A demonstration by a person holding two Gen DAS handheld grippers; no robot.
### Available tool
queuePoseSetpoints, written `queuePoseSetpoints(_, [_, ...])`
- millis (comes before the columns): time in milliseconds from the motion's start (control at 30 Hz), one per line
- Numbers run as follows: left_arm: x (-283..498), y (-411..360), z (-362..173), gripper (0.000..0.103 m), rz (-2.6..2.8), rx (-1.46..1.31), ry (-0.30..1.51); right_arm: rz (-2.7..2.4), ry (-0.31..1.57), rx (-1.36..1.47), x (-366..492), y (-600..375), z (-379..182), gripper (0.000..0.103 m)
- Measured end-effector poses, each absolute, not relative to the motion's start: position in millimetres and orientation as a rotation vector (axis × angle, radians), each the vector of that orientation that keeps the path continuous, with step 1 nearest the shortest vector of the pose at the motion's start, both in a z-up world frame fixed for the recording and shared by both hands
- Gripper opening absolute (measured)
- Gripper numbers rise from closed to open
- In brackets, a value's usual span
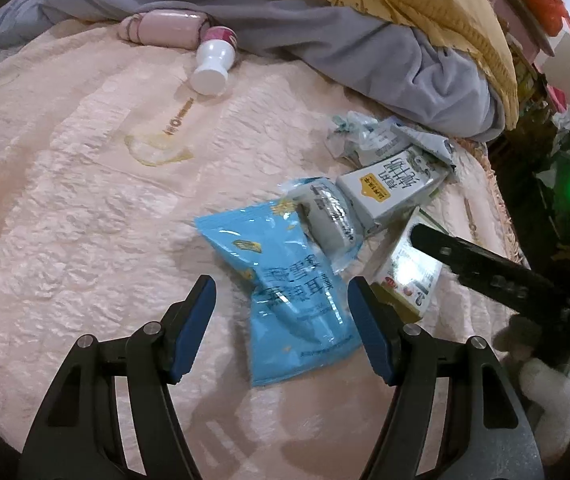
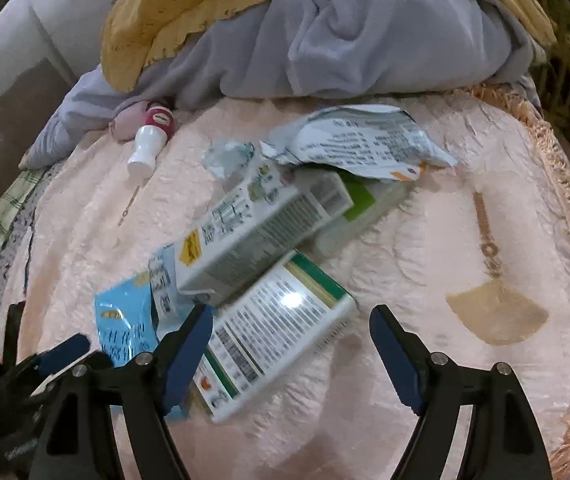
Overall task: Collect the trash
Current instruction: 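Grasp the blue snack bag with the left tool while the right tool grasps the white medicine box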
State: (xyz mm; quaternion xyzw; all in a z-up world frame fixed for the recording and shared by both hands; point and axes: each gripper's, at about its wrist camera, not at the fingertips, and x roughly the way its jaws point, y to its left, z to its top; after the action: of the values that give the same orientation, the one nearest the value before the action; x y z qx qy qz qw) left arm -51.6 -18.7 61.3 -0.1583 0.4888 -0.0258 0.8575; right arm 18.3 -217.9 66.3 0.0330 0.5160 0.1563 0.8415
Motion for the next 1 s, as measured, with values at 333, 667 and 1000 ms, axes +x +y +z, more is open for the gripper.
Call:
queuePoseSetpoints(333, [-50,-20,52,0.067,-0.045,-0.351,1.041,0.325,1.123,-0.185,-1,-206,65,0.083])
queuePoseSetpoints(667, [-20,-40,23,0.067,-0.037,-0.353,1.085,0.358,1.087,0.053,-3,-250,87,0.083])
queuePoseSetpoints(1000, [-44,-7,37,0.040,-0.085,-0.307,1.116,0.357,1.125,0.091,4,-213,73,0.083])
